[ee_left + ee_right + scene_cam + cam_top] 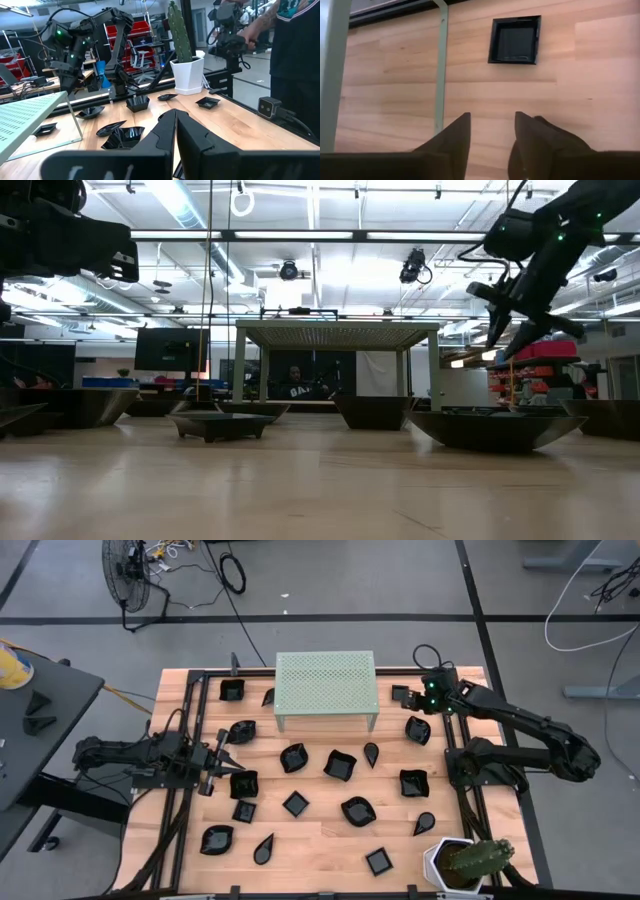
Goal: Pick & Place Mini shaped plates
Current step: Put the square plate on the shelf
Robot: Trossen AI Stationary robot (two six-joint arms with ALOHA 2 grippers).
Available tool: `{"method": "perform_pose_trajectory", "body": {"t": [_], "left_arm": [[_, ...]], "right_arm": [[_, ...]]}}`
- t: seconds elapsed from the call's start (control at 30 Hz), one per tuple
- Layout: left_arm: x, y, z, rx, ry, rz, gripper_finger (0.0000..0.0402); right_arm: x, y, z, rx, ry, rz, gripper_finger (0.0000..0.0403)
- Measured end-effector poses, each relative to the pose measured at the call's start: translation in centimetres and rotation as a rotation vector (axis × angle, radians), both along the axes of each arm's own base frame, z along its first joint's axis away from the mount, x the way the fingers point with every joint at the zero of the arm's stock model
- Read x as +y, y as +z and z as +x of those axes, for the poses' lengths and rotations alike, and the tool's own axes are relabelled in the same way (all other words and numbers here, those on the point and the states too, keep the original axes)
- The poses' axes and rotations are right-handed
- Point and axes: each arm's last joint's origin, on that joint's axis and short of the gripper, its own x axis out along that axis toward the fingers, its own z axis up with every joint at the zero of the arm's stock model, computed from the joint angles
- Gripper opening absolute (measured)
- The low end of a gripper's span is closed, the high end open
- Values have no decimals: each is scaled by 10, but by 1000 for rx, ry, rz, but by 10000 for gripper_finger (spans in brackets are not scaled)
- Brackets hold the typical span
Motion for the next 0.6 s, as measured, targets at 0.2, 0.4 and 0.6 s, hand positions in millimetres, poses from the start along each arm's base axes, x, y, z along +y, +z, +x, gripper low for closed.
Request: {"method": "perform_pose_trajectory", "body": {"t": [0.2, 0.4, 0.6], "left_arm": [[0, 0, 0, 0, 0, 0, 23], [0, 0, 0, 0, 0, 0, 23], [0, 0, 0, 0, 0, 0, 23]], "right_arm": [[-1, -9, 1, -5, 25, -44, 204], [-4, -19, -1, 32, -45, -126, 215], [-4, -30, -3, 70, -87, -146, 206]]}}
